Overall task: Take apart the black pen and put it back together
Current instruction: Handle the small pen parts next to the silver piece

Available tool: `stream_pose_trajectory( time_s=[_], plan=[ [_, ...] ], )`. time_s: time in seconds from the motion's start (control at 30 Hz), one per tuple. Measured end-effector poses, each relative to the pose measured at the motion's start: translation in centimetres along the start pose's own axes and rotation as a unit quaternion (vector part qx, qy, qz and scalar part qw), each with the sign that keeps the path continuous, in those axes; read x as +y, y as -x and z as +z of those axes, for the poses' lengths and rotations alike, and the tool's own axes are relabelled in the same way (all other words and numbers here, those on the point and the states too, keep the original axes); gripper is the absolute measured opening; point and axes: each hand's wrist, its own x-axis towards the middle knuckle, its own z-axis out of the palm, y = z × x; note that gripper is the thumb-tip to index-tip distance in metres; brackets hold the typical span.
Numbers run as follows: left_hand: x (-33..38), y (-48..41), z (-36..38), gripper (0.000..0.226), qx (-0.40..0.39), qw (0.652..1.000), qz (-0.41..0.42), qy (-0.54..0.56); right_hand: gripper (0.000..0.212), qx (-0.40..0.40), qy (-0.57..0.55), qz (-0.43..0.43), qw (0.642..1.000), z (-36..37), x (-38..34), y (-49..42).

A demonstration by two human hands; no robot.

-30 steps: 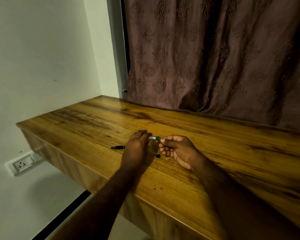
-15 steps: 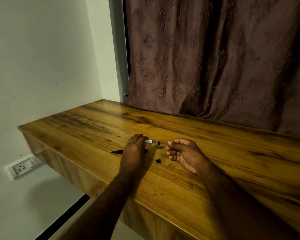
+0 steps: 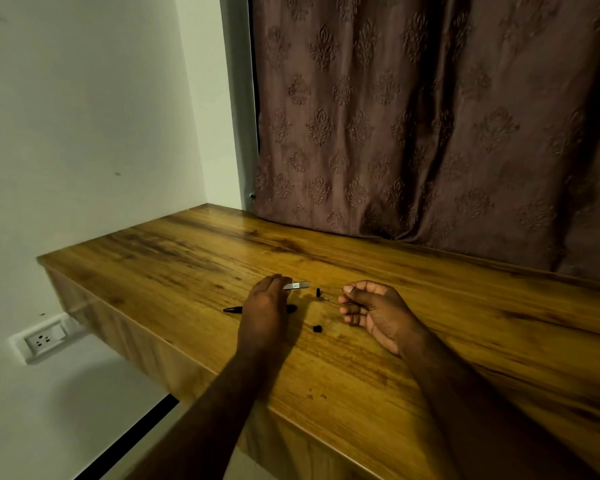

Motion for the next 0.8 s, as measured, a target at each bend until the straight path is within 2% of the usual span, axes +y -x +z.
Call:
stream_pose_trajectory(
  time_s=[0.17,0.23,0.37,0.43,0.67,0.8],
  plan=[
    [-0.3,0.0,0.3,0.027,-0.009,1.0,0.021,-0.009,0.006,0.021,0.029,-0.02,0.999,0.1,0.3,-0.2],
    [-0.4,0.0,0.3,0.025,-0.003,1.0,0.017,-0.013,0.006,0.062,0.101,-0.057,0.991,0.3,0.6,-0.3],
    [-0.6,0.1,0.3,0.025,0.012,1.0,0.001,-0.017,0.012,0.147,0.316,-0.146,0.926,0.8,1.5,-0.7],
    [-0.8,0.1,0.4,0.027,0.016,1.0,-0.012,-0.018,0.01,0.167,0.381,-0.165,0.895,1.1,1.7,-0.7],
    [-0.9,-0.2,0.5,0.026,0.028,0.999,-0.028,-0.006,0.012,0.24,0.464,-0.159,0.838,2.3,1.6,-1.4],
    [-1.2,-0.4,0.8,0.024,0.03,0.999,-0.019,-0.006,0.015,0.257,0.56,-0.158,0.771,3.8,1.8,-1.9]
  ],
)
